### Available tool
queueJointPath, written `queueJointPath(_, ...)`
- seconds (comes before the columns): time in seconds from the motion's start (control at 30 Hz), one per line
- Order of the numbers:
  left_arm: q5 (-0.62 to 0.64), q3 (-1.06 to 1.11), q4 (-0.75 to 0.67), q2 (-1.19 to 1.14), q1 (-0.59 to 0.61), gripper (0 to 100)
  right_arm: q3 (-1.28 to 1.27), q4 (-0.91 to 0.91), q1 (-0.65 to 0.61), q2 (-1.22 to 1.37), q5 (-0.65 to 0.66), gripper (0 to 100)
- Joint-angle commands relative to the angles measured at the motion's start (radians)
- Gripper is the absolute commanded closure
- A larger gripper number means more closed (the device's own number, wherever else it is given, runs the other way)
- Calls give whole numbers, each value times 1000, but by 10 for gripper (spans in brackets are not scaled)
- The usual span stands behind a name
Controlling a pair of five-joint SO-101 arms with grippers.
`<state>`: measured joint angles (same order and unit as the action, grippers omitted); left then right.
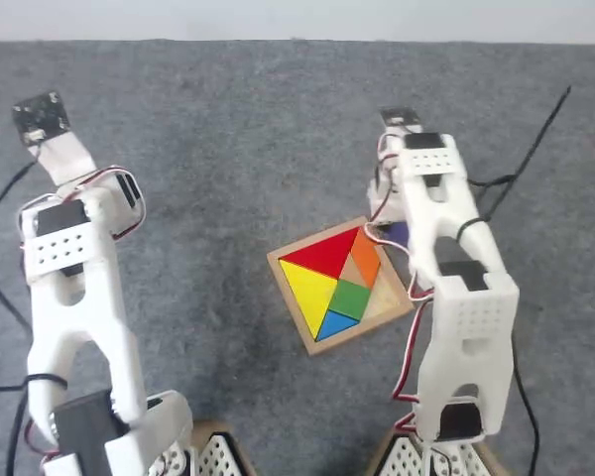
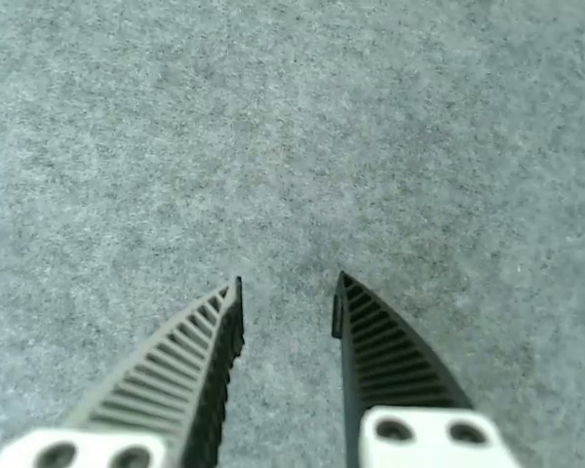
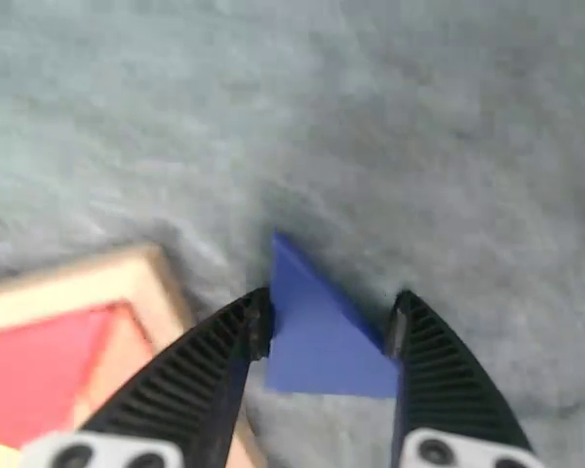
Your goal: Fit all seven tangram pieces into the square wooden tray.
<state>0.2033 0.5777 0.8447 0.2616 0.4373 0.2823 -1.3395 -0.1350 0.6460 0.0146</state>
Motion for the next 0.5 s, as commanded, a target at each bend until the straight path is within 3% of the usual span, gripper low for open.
queueJointPath(0.0,3,-36,6,6,-6,848,29,-67,82,-7,54,783)
queueJointPath(0.2,3,-36,3,6,-6,848,-54,-113,147,-50,175,783)
queueJointPath(0.47,3,-36,5,6,-8,848,-586,143,143,-458,259,783)
